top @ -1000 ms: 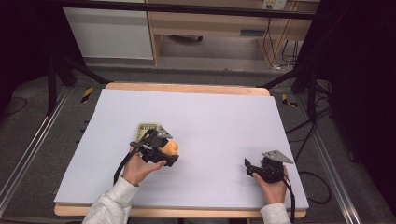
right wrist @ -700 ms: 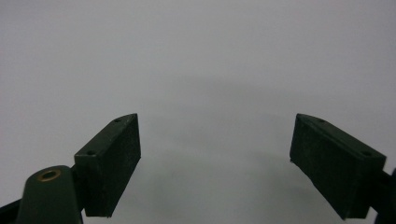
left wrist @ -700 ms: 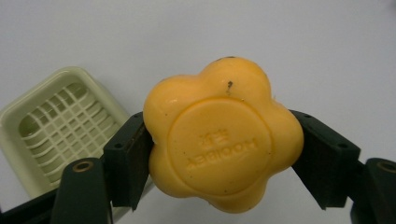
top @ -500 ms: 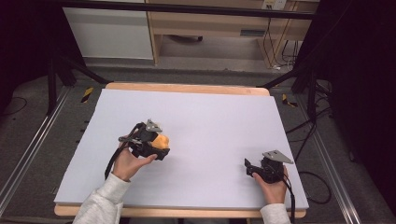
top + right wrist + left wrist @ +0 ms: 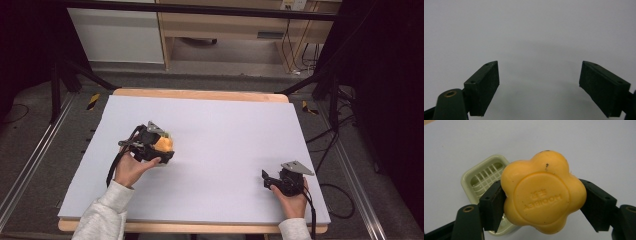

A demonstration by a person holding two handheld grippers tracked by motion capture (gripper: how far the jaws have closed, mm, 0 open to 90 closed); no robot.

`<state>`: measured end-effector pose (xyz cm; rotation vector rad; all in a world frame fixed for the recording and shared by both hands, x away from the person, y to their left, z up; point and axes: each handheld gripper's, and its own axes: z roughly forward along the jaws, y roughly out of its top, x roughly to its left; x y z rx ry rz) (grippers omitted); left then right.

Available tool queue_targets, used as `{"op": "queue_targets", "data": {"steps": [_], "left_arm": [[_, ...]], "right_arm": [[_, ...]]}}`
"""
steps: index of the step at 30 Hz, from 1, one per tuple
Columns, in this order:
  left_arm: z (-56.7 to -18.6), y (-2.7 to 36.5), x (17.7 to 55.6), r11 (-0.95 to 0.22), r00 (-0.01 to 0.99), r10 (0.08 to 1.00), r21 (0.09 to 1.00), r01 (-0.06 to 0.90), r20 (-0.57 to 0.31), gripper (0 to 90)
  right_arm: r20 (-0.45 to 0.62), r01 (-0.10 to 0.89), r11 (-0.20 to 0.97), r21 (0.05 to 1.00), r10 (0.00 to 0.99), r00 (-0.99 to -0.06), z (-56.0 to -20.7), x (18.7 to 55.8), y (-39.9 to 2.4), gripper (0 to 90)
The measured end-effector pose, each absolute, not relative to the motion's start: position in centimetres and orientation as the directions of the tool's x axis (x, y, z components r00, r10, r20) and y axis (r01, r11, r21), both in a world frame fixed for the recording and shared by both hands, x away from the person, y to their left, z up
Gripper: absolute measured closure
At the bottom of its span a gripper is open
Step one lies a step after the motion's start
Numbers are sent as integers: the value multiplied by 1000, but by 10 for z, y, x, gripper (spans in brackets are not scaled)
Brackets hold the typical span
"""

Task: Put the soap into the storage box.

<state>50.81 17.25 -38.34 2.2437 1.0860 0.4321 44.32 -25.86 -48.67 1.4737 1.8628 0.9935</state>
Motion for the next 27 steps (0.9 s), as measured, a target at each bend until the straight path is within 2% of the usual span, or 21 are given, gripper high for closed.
{"op": "queue_targets", "data": {"steps": [27], "left_arm": [[-406, 191, 540, -440, 526, 850, 595, 672, 35, 268]], "right_arm": [[19, 556, 122, 822, 970, -242, -487, 443, -259, 166]]}}
